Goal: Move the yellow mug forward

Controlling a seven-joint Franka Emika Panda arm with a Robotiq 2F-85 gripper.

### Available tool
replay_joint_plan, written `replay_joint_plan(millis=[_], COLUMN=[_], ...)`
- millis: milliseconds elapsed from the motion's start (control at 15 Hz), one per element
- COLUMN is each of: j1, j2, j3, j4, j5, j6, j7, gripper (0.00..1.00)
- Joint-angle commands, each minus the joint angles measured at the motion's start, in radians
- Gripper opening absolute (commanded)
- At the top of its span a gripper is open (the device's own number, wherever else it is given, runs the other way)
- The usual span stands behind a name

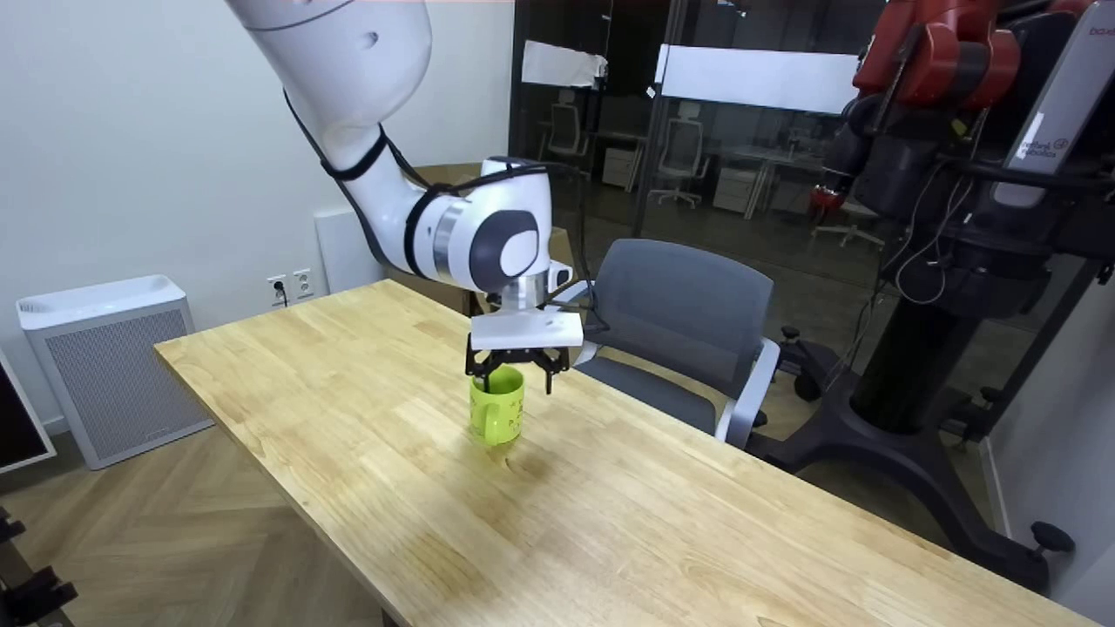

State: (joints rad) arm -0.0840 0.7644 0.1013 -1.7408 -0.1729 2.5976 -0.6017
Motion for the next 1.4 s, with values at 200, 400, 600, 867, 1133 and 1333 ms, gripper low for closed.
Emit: replay_joint_plan(millis=[200,400,600,867,1133,1333], j1=[-0.008,-0.012,-0.011,-0.008,-0.012,-0.017], j2=[0.061,0.072,0.077,0.074,0.073,0.075], j3=[0.011,0.020,0.025,0.032,0.041,0.049], j4=[0.094,0.110,0.121,0.126,0.131,0.133], j5=[-0.006,-0.002,-0.002,0.001,0.007,0.014], j6=[-0.039,-0.051,-0.065,-0.087,-0.111,-0.122], j7=[-0.022,-0.041,-0.061,-0.085,-0.121,-0.146], gripper=[0.53,0.33,0.11,0.00,0.02,0.02])
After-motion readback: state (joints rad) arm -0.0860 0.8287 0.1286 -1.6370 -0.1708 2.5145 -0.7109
